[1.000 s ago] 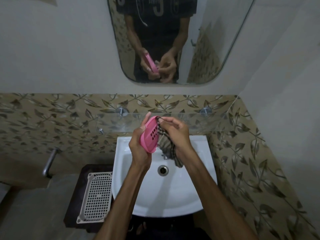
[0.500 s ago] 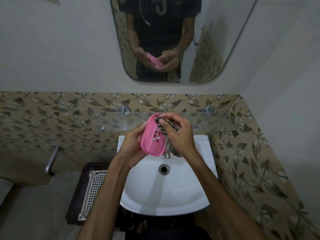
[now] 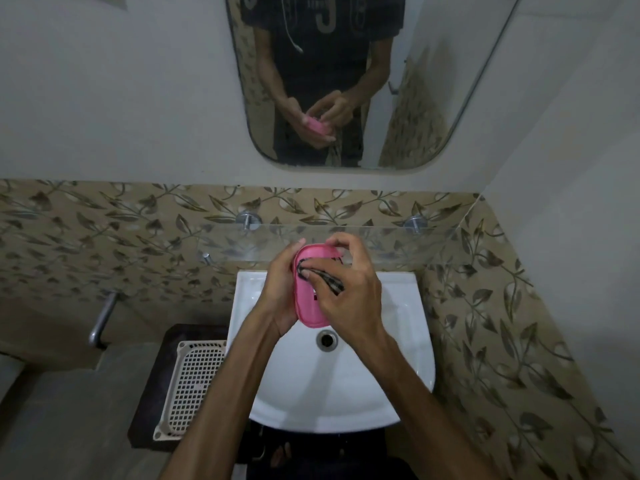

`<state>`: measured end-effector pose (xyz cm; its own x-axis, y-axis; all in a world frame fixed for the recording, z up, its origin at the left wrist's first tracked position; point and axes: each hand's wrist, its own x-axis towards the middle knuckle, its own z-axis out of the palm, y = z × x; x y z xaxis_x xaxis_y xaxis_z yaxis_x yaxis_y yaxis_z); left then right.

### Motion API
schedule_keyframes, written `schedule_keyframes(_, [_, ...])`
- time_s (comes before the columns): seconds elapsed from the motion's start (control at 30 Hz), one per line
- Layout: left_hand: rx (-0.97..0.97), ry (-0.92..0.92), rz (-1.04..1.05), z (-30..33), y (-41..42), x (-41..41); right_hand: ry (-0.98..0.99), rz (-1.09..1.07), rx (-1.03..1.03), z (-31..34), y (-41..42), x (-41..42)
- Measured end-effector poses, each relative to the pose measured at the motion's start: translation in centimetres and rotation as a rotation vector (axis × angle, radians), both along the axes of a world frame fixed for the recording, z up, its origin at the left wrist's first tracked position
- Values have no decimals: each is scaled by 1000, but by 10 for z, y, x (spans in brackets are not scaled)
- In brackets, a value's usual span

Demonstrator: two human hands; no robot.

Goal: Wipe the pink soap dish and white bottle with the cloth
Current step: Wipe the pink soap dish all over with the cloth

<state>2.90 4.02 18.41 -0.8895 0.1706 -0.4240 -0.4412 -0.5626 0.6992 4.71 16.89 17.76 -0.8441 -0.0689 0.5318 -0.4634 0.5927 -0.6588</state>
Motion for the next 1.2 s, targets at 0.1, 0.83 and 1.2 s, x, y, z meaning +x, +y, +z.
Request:
schedule_keyframes(0.1, [-21, -21, 94, -3, 4, 3, 79, -65, 25, -3, -15, 12])
schedule_keyframes(0.83, [-251, 200, 230, -3, 19, 14, -7, -95, -304, 18, -28, -1])
schedule_keyframes(1.2, [-432, 207, 317, -15, 16, 12, -306, -186, -528, 8, -21, -17])
